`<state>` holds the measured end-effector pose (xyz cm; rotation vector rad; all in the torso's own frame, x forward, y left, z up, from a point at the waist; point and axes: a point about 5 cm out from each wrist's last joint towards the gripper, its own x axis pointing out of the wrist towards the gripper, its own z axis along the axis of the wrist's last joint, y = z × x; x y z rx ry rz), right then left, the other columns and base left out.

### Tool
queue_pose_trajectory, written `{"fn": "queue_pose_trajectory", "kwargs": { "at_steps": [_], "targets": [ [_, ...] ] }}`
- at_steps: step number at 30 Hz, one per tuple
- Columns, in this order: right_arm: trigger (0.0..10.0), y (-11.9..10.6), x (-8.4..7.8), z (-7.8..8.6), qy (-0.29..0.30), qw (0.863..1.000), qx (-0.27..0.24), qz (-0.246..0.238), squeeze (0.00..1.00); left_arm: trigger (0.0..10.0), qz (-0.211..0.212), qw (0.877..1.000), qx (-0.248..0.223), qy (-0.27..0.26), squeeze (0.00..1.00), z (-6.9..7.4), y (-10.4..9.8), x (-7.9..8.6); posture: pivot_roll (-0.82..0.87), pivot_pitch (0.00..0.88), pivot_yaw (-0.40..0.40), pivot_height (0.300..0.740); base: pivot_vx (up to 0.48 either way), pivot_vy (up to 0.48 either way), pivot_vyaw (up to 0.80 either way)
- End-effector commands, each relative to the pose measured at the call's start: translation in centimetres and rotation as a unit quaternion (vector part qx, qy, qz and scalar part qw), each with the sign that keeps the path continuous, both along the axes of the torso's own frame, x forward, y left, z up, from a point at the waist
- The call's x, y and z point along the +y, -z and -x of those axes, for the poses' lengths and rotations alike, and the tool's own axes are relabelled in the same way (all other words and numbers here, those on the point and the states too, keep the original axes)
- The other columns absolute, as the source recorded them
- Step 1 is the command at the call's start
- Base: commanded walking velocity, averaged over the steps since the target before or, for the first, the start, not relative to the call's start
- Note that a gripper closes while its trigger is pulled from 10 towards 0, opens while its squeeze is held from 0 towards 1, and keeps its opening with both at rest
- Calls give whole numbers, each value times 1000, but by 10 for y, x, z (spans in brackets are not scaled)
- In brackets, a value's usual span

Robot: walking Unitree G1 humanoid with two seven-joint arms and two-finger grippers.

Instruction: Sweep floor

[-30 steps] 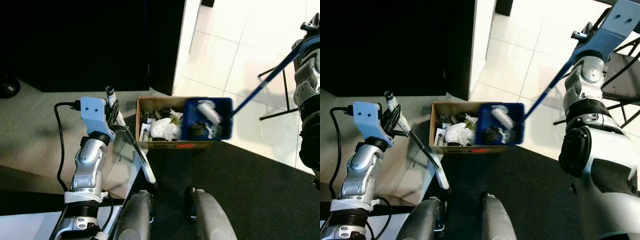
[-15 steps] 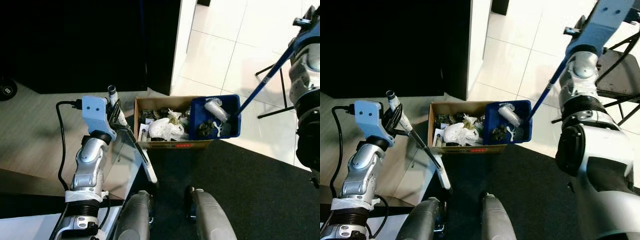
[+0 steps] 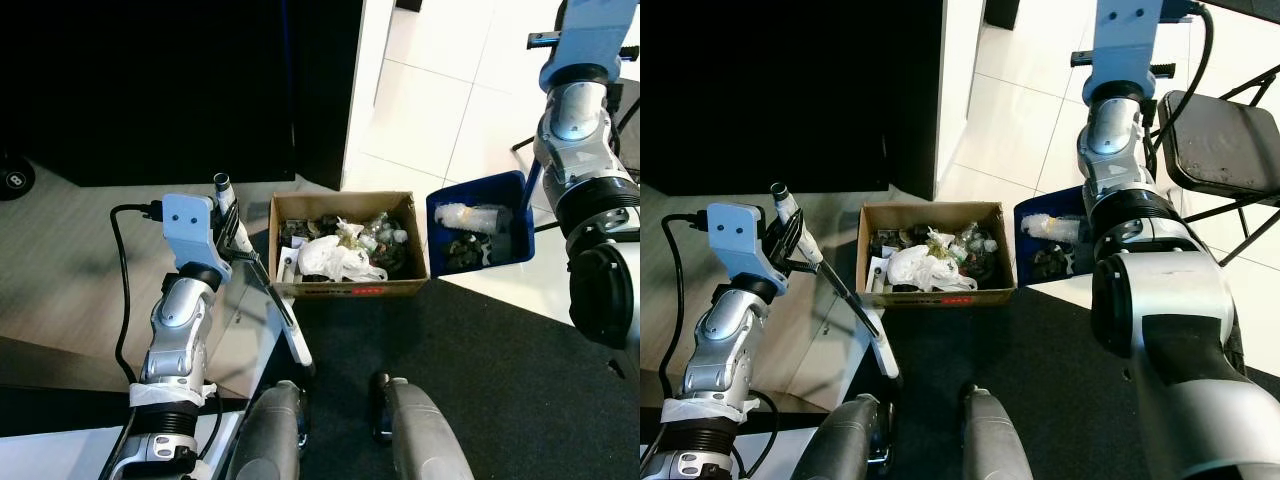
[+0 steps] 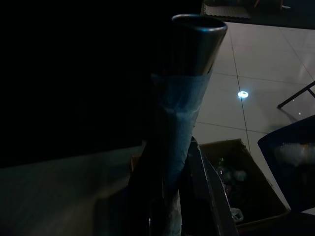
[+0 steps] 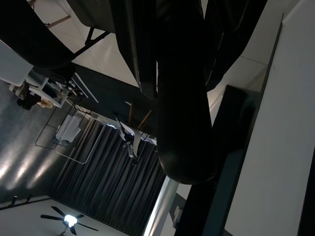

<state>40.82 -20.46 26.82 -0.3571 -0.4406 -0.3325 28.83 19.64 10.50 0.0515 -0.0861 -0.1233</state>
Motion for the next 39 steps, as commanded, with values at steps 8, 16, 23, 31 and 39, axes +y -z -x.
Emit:
{"fn": "queue_pose_trajectory", "kwargs": {
  "at_steps": [8, 16, 23, 31, 39],
  "targets": [
    [10000, -17, 21, -1, -25, 998, -46, -26, 0, 10000, 0, 1000, -17, -3, 0, 1, -5, 2, 59, 140, -58, 740, 0, 0, 0],
    [10000, -22, 32, -4, -59, 988, -56, -130, 0, 10000, 5, 1000, -20, -5, 0, 0, -6, 2, 64, 138, -66, 740, 0, 0, 0],
    [10000, -13, 22, -5, -61, 970, -47, -231, 0, 10000, 7, 1000, -20, -4, 0, 1, -6, 1, 63, 138, -66, 740, 0, 0, 0],
    [10000, 1, 5, -2, -29, 968, -36, -247, 0, 10000, 10, 1000, -18, 0, 0, 0, -5, 0, 57, 138, -62, 740, 0, 0, 0],
    [10000, 3, -19, 3, -15, 957, -48, -286, 0, 10000, 11, 1000, -16, 4, 0, 0, -4, -1, 55, 130, -62, 740, 0, 0, 0]
  ]
}}
